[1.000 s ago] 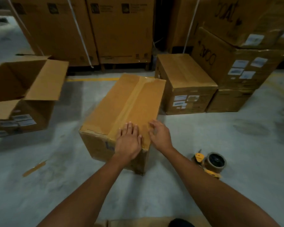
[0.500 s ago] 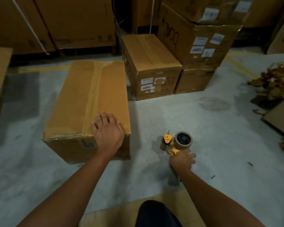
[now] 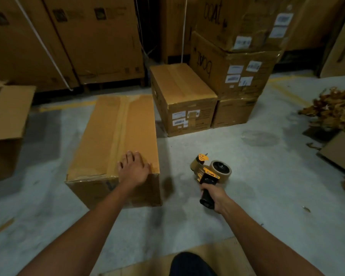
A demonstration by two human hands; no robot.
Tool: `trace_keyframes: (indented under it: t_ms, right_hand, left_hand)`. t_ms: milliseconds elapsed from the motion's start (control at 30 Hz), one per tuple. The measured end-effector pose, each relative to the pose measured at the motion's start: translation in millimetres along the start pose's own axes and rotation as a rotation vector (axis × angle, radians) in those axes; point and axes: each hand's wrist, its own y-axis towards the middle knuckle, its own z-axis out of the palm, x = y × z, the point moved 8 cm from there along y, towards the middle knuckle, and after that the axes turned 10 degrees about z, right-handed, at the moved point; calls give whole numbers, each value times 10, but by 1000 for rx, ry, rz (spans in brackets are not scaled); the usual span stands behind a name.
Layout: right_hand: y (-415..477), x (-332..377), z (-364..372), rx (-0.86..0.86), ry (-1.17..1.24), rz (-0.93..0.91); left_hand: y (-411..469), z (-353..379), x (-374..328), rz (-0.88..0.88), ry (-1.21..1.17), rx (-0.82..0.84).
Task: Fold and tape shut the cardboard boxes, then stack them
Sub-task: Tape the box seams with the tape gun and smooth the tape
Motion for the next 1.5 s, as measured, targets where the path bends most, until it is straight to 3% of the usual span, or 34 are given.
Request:
trace_keyframes:
  t_ms: [67, 167, 267, 400, 567, 867, 1133, 1300, 1500]
  right_hand:
    - [-253, 189, 152, 46, -25, -101]
    - [-746, 515, 483, 119, -124, -291]
    - [-1260, 763, 845, 136, -280, -473]
    - [-1733, 898, 1319, 91, -499, -684]
    - [-2102, 869, 1801, 71, -732, -865]
    - [-2357, 906, 2229, 157, -695, -1050]
    - [-2104, 934, 2403, 110, -855, -1034]
    - [-1994, 865, 2624, 232, -994, -926]
    - [-1998, 883, 2849, 330, -983, -971]
  left_hand:
    - [-16, -172, 33, 33, -250, -37]
    - [-246, -510, 168, -114, -772, -257]
    - [-477, -650, 157, -234, -1295, -255]
    - [-661, -1082, 196, -154, -1629, -267]
    - [-929, -1389, 422, -120, -1744, -199]
    - [-942, -1367, 1049, -244, -2003, -210]
    - [-733, -1259, 1300, -342, -1741, -242]
    - [-659, -1326, 1513, -298, -1470, -396]
    - [-640, -1176, 1778, -335, -1586, -286]
